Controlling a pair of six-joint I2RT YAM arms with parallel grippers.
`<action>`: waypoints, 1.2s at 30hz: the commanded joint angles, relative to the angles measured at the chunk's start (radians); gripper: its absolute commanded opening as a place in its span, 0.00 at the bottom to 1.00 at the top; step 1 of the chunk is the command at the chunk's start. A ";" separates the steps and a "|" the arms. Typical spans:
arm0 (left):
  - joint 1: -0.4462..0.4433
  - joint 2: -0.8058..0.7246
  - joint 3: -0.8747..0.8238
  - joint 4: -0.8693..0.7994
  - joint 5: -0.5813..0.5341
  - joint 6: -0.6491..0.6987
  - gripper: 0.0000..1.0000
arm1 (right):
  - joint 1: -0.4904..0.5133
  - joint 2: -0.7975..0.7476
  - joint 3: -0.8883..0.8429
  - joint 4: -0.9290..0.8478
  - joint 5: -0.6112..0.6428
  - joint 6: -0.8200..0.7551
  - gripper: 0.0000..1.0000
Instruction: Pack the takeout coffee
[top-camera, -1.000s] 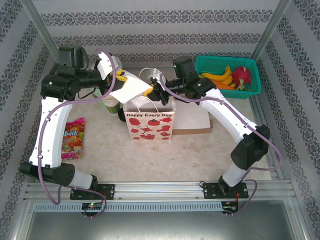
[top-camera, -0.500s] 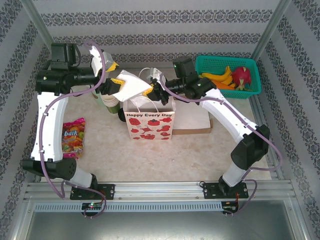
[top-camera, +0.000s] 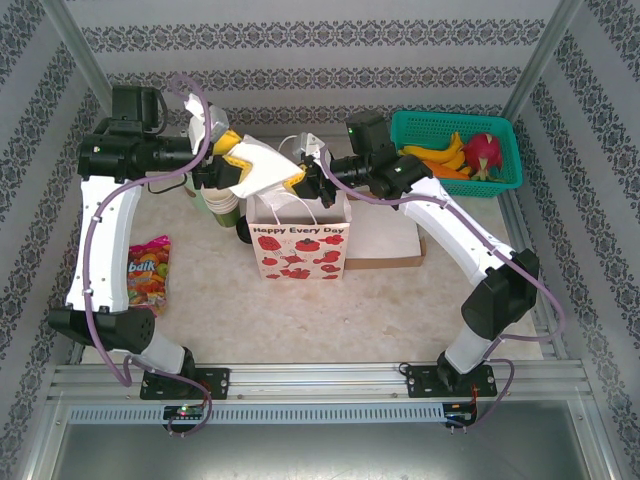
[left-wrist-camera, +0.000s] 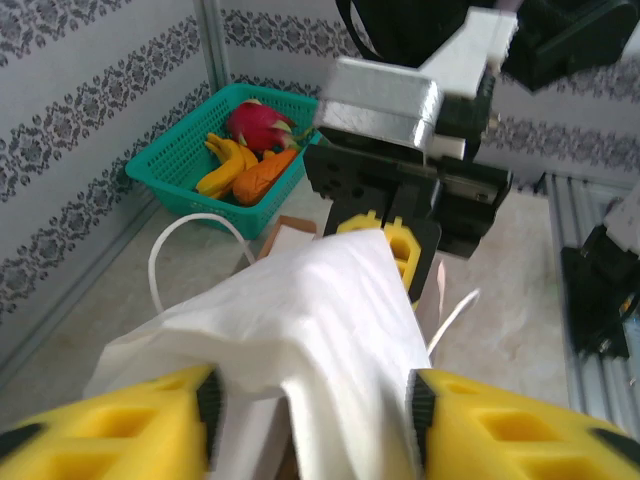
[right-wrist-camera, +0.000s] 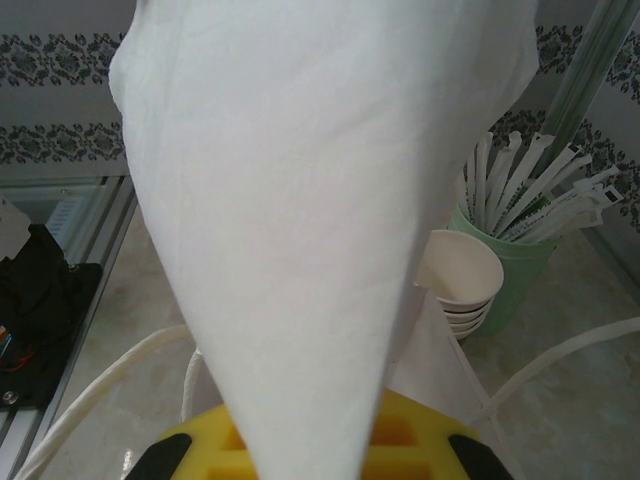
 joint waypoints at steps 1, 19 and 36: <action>0.006 -0.009 0.003 -0.021 0.031 0.033 0.33 | 0.014 0.022 0.027 0.015 -0.043 0.007 0.00; -0.086 -0.171 -0.187 0.169 -0.504 -0.459 0.00 | 0.019 -0.098 -0.085 0.021 0.324 0.157 0.65; -0.350 -0.121 -0.140 0.049 -0.964 -0.636 0.00 | 0.006 -0.337 -0.285 0.143 1.021 0.665 0.98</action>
